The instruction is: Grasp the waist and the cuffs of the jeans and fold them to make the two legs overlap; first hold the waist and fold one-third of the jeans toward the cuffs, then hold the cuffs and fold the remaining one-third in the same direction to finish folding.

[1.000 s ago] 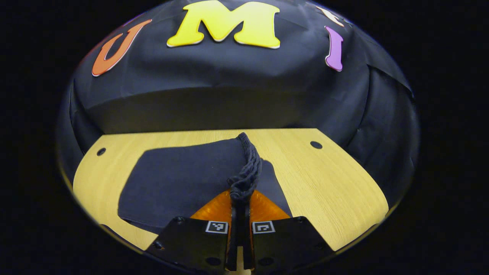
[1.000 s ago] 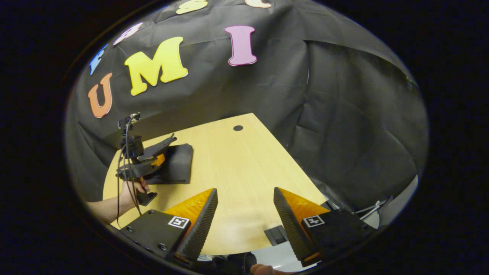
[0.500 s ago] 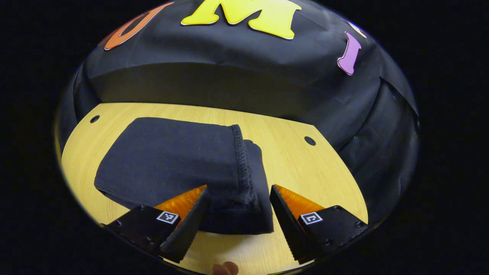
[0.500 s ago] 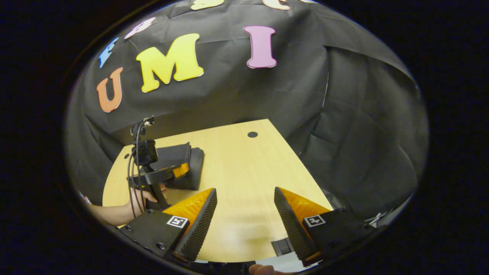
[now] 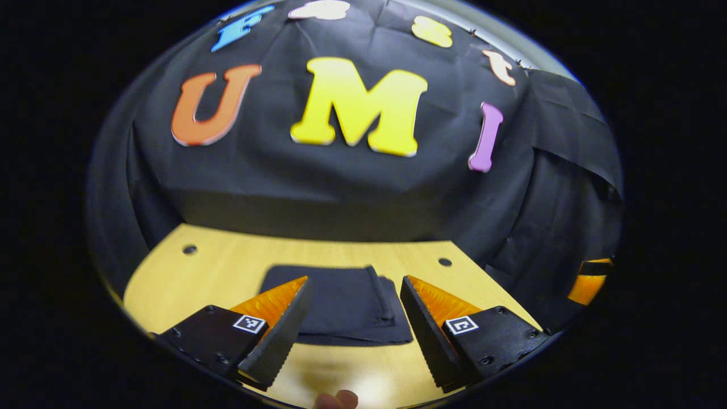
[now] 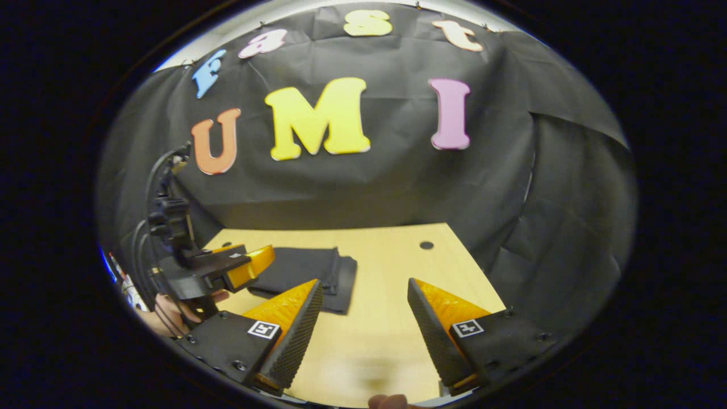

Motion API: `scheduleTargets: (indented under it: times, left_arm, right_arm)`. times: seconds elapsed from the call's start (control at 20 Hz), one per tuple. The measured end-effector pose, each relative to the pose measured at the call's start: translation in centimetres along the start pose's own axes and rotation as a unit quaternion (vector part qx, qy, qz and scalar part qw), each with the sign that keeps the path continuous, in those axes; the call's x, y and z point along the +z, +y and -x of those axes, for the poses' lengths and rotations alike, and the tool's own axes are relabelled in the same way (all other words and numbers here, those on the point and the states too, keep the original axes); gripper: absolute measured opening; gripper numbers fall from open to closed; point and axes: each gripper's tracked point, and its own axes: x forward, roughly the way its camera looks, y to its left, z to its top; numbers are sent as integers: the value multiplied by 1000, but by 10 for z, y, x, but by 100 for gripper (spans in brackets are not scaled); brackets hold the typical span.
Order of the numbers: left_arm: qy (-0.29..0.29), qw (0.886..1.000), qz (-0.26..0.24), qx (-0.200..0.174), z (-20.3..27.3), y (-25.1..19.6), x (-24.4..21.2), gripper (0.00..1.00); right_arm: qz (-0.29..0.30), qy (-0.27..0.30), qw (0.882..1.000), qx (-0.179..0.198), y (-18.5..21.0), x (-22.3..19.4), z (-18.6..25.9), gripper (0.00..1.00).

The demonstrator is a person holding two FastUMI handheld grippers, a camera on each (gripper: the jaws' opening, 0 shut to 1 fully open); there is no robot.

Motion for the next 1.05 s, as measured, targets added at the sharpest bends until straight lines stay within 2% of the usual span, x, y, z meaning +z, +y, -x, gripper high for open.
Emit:
scheduleTargets:
  times: [0.1,0.25,0.4,0.45,0.5,0.6,0.65,0.7,0.75,1.05]
  left_arm:
    - [-61,998,-25,18,37,23,53,99]
    - [-106,993,-23,34,102,41,108,98]
    - [-123,990,-15,69,149,74,125,100]
    - [-129,988,-16,78,161,82,126,98]
    - [-137,986,-21,88,172,90,127,98]
    - [-142,985,-25,97,187,95,122,98]
    - [-137,986,-21,95,192,94,118,98]
    - [-134,986,-17,95,199,92,114,93]
    - [-133,986,-15,98,204,93,112,98]
    - [-134,987,-1,90,218,84,104,98]
  right_arm:
    - [7,-45,999,12,30,23,6,96]
    - [1,-112,994,15,64,53,21,94]
    - [-4,-186,983,0,81,77,41,92]
    - [-3,-207,978,-11,81,80,45,95]
    - [0,-221,975,-27,80,84,49,92]
    - [11,-234,971,-45,85,82,60,92]
    - [16,-232,972,-41,91,79,62,93]
    - [21,-228,973,-34,99,76,64,93]
    - [26,-224,974,-28,104,74,65,93]
    - [33,-214,976,-20,115,63,74,93]
